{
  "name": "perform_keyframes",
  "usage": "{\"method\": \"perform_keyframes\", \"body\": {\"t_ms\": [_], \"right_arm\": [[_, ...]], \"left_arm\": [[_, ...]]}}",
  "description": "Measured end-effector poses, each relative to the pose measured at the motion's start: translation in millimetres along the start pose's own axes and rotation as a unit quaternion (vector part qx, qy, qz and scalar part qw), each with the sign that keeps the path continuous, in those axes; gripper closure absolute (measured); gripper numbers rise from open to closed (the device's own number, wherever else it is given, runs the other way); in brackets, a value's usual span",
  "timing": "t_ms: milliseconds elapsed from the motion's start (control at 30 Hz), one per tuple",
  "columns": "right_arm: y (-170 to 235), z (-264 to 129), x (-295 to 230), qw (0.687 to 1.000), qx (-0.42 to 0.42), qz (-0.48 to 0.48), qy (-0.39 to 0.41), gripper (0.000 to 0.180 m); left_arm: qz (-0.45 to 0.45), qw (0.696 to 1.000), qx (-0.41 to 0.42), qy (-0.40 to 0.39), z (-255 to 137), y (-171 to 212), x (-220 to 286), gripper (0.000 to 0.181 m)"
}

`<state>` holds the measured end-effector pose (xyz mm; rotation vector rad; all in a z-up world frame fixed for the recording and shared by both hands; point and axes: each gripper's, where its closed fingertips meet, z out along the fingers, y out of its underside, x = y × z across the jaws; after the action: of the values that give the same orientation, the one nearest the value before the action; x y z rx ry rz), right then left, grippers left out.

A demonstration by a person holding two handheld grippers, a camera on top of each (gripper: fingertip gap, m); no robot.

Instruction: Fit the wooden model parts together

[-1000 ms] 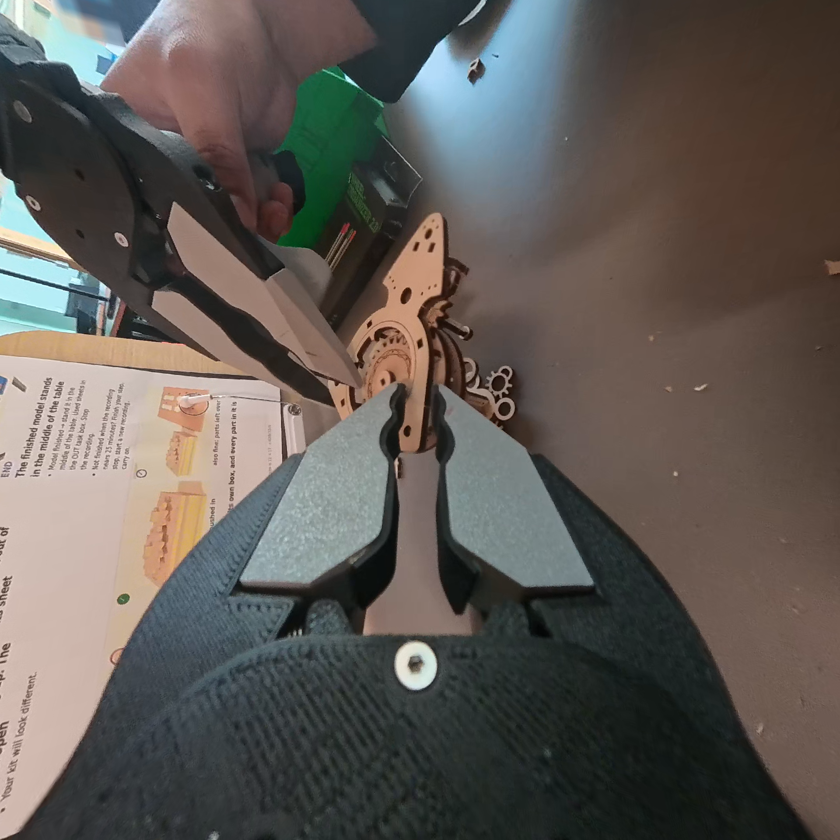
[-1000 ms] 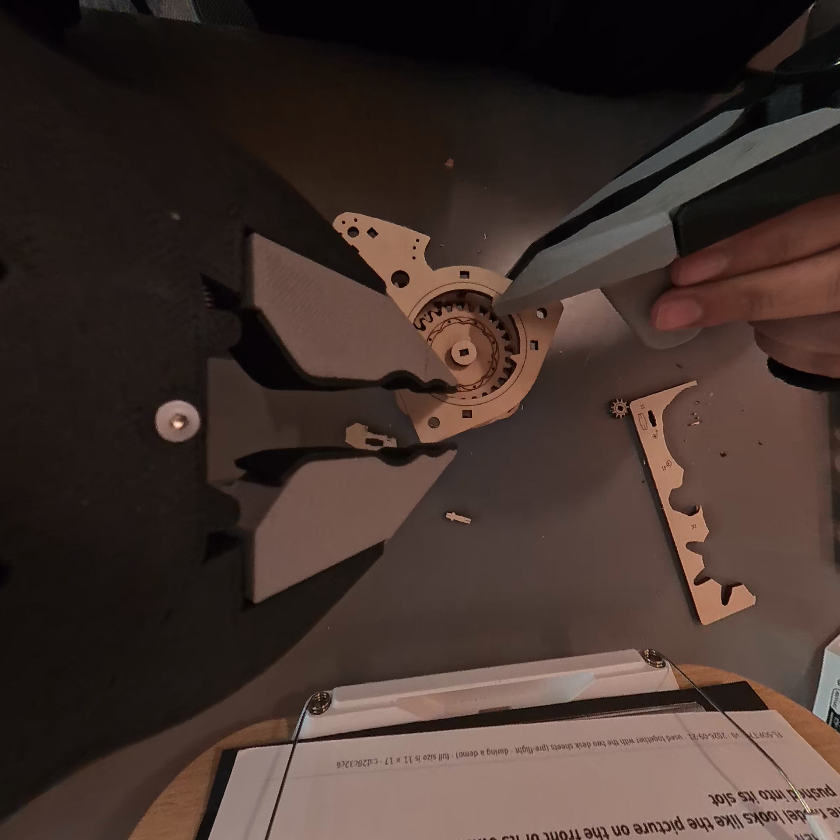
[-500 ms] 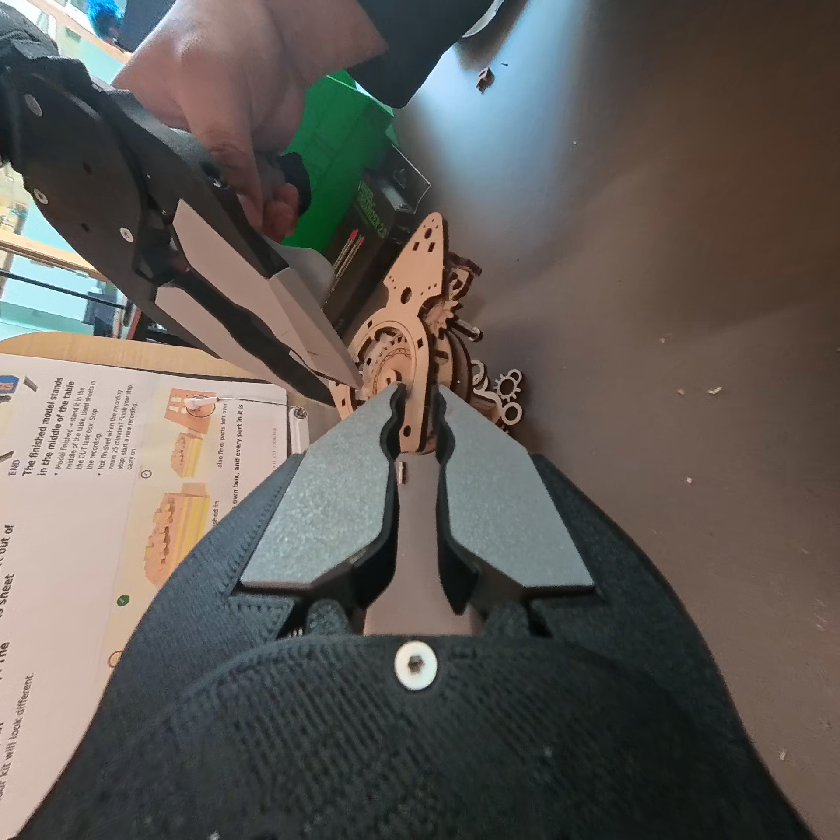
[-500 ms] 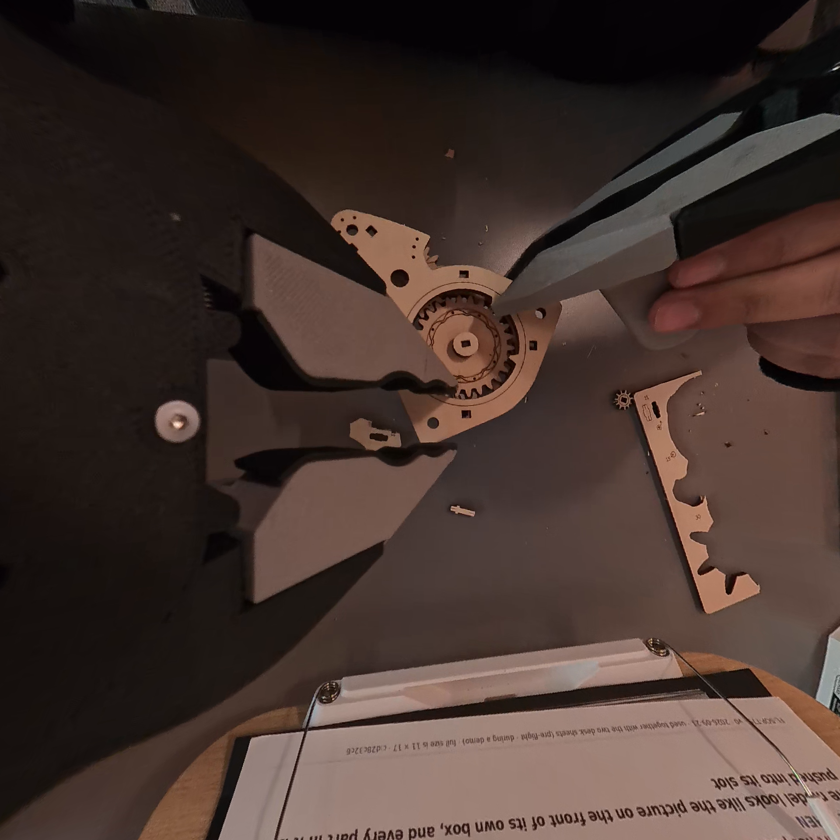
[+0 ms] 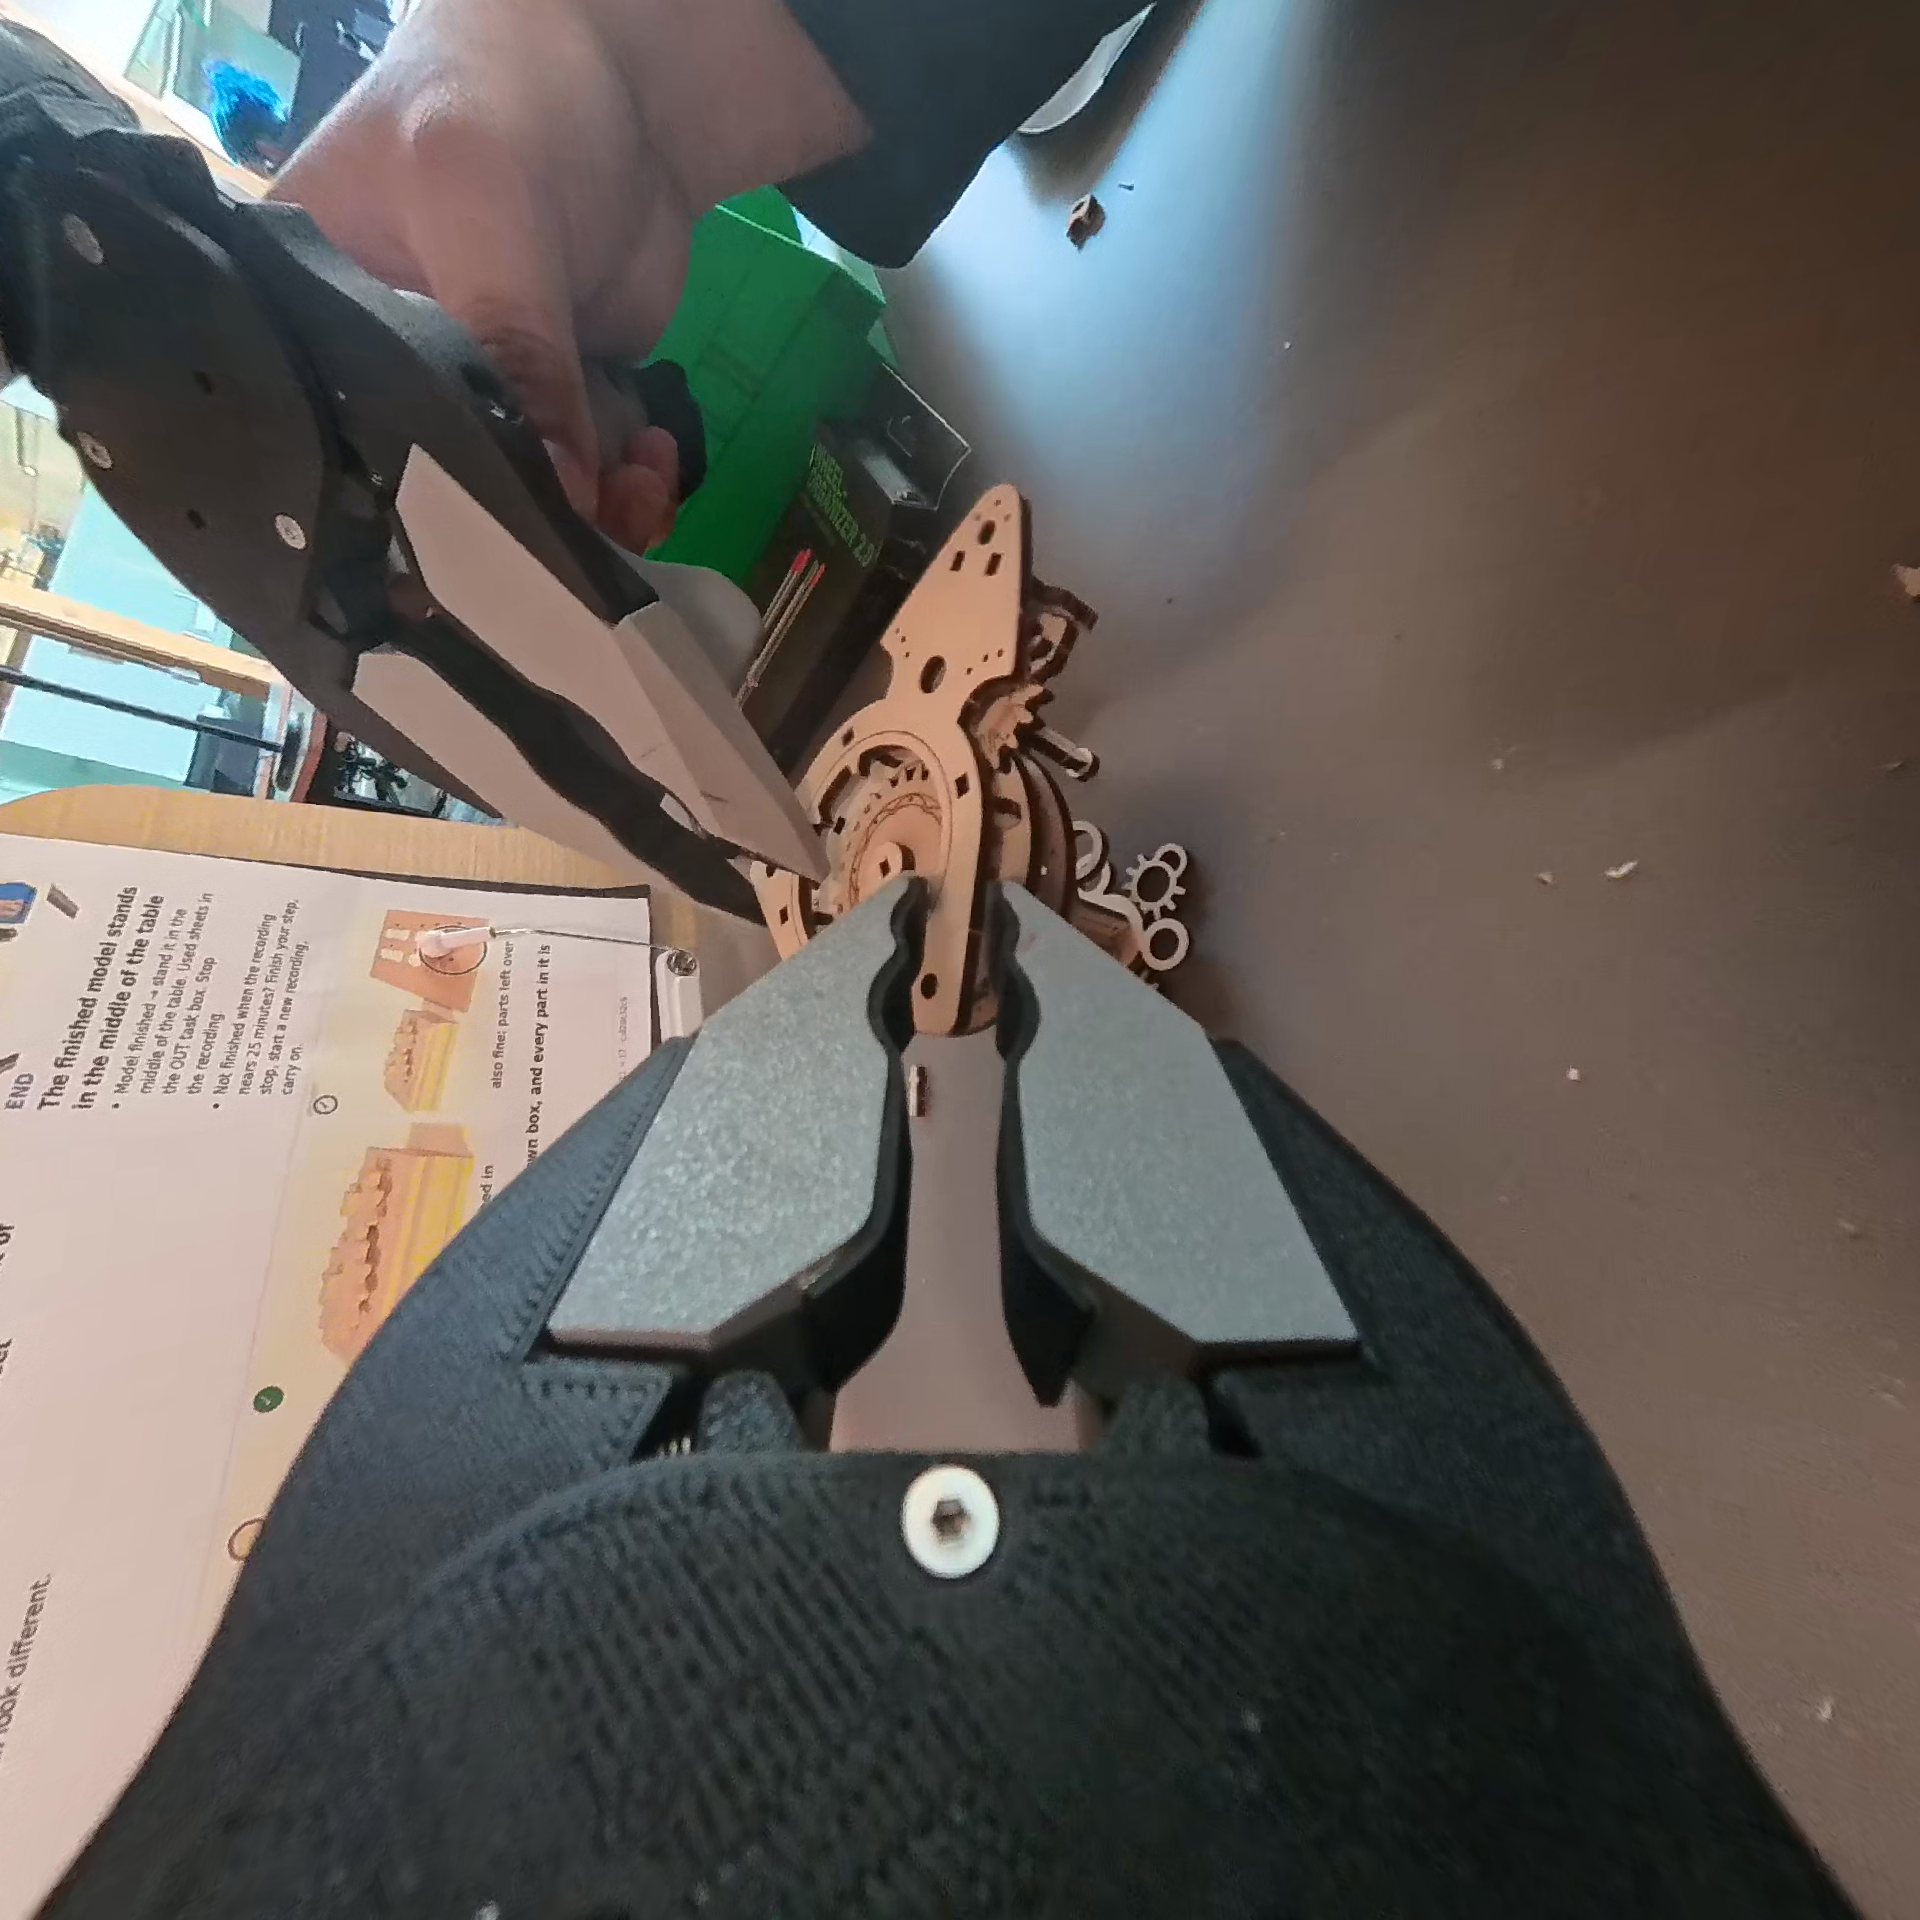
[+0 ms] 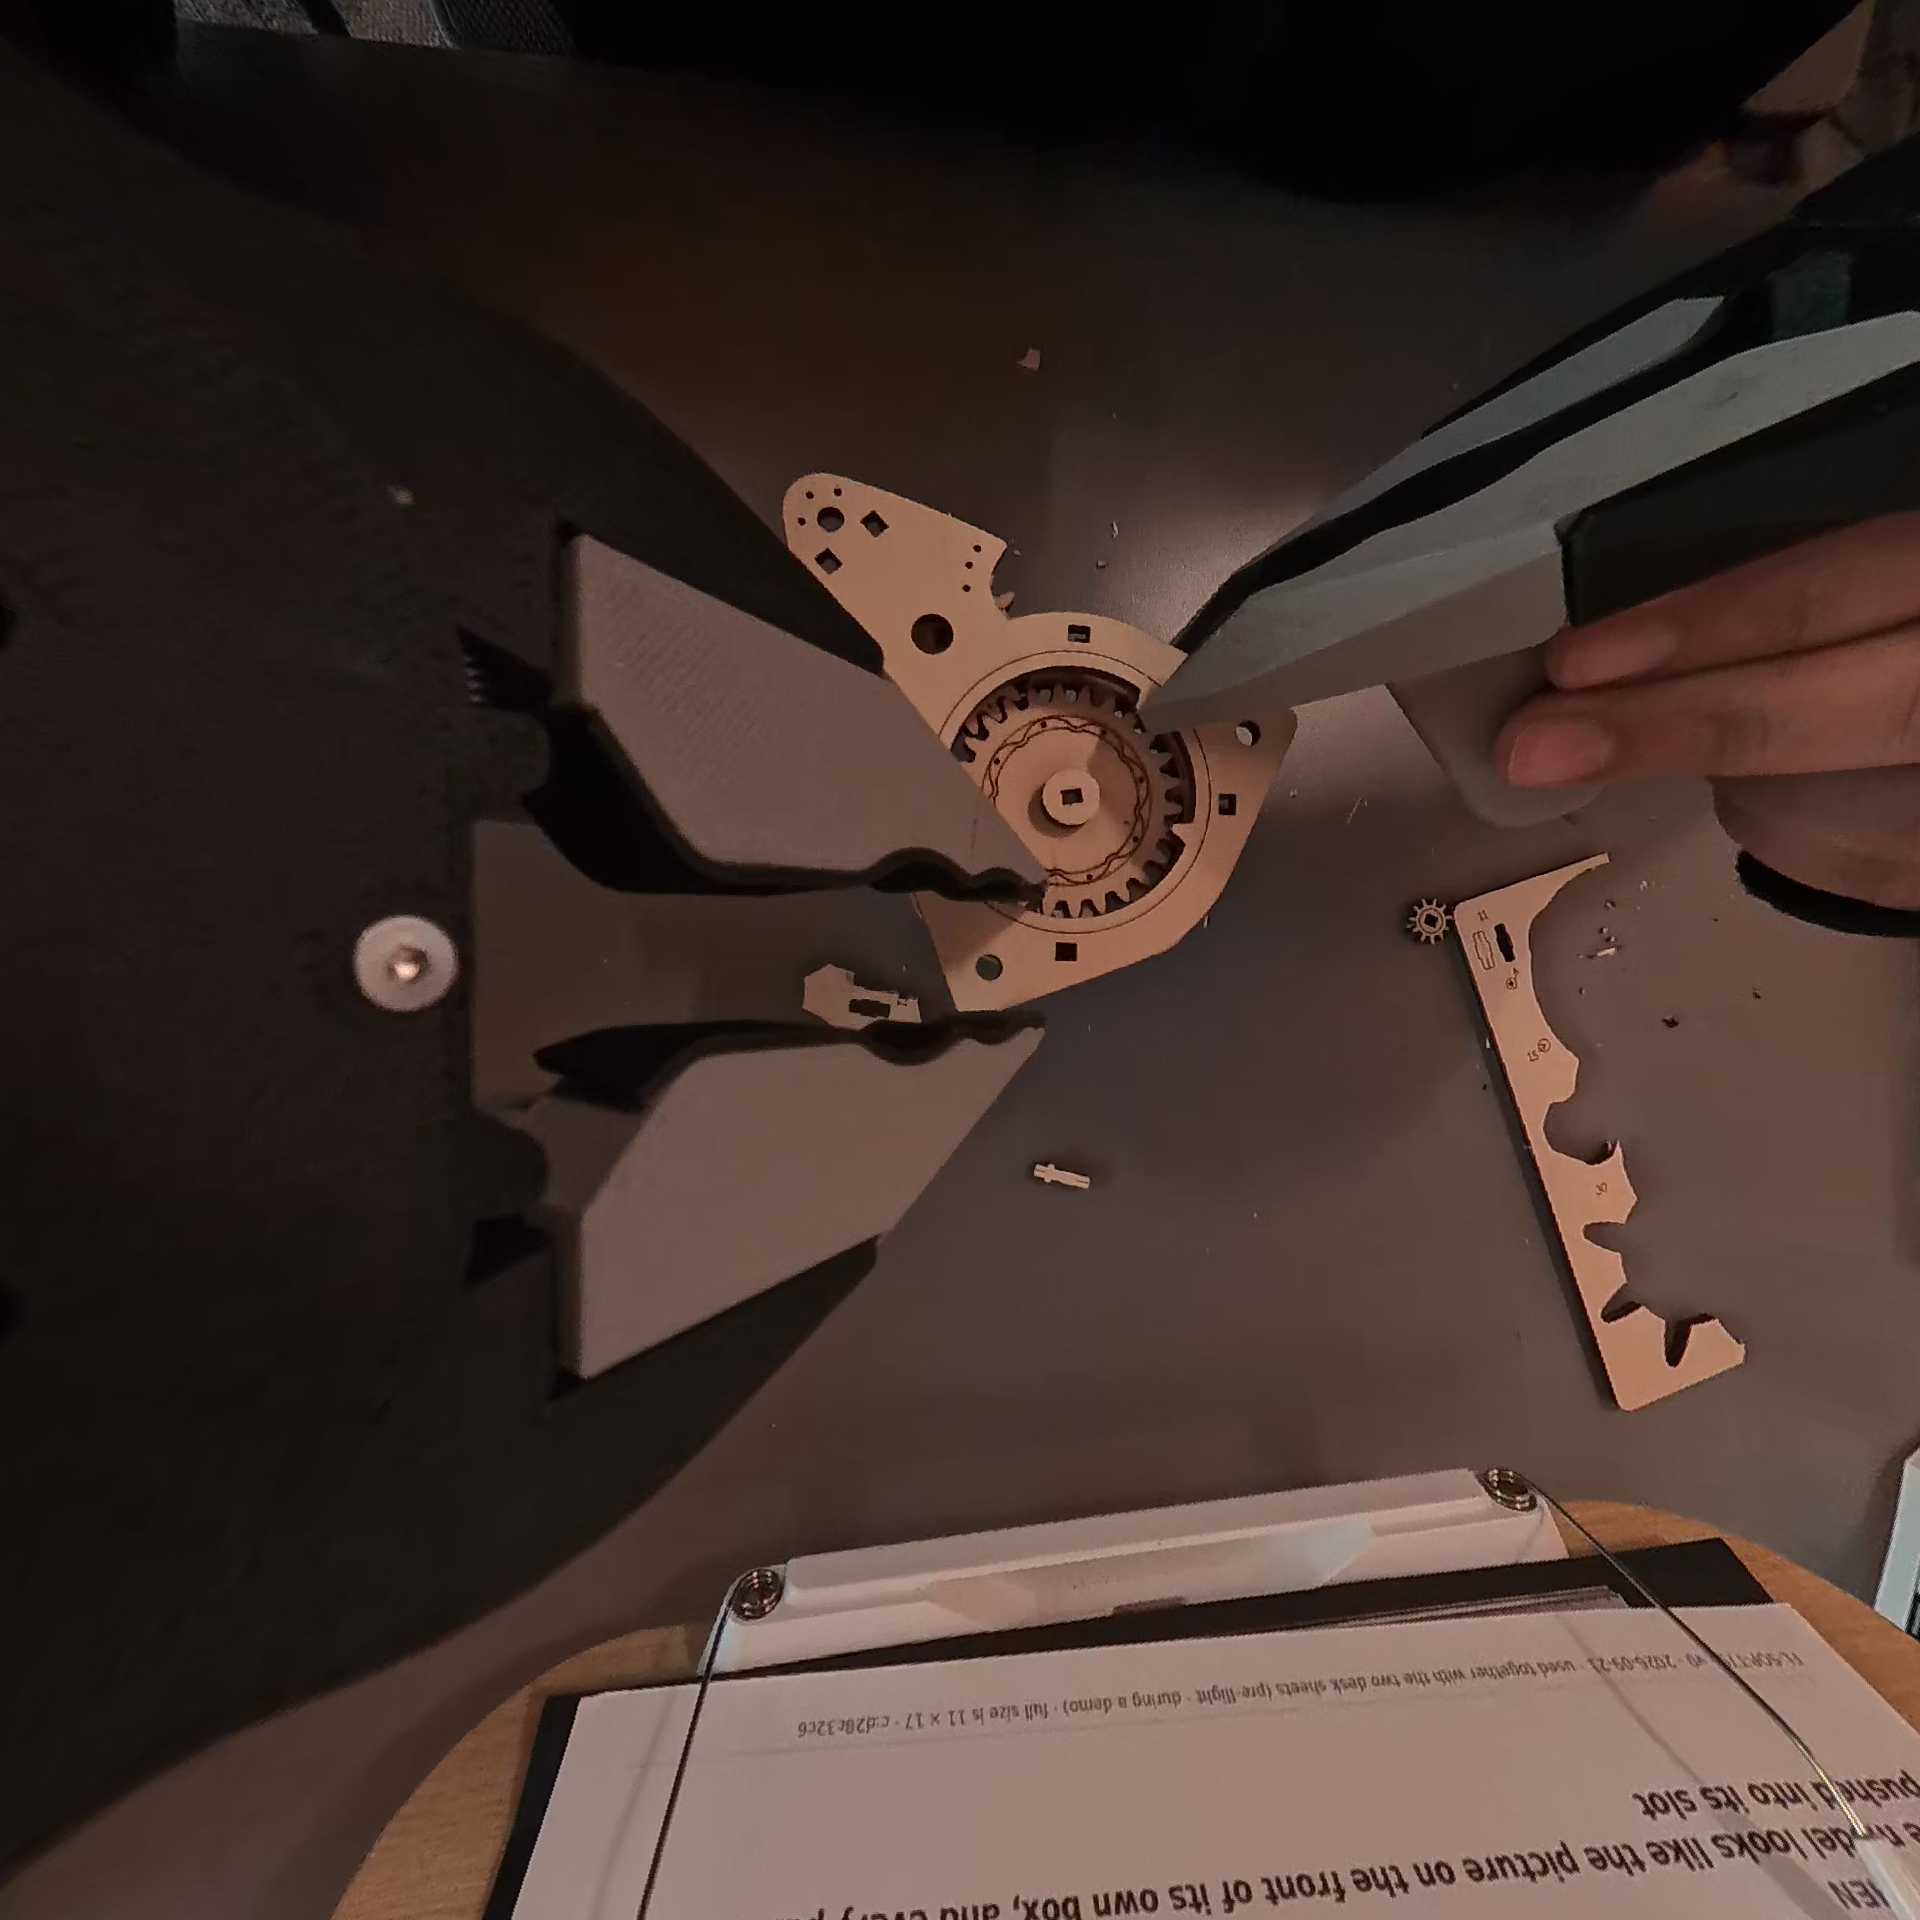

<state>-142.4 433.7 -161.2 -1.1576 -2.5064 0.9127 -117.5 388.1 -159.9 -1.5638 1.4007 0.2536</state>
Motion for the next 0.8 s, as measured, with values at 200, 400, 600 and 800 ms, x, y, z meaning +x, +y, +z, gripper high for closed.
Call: {"method": "perform_keyframes", "body": {"t_ms": [200,400,600,800], "right_arm": [[-0.1,-0.7,-1.4,1.000,-0.002,-0.001,-0.001,0.162],[-0.3,-0.6,-3.1,1.000,-0.003,-0.001,-0.002,0.162],[-0.6,1.0,-0.9,1.000,0.002,0.003,-0.001,0.162],[-1.7,1.3,-0.8,1.000,0.003,0.000,0.000,0.162]], "left_arm": [[-0.002,1.000,0.003,0.002,-1.2,0.3,0.6,0.172],[0.000,1.000,0.002,0.004,-2.5,0.1,1.5,0.172],[-0.003,1.000,0.002,0.003,-2.8,1.2,0.5,0.172],[0.001,1.000,0.000,0.001,-3.2,1.7,0.7,0.172]]}}
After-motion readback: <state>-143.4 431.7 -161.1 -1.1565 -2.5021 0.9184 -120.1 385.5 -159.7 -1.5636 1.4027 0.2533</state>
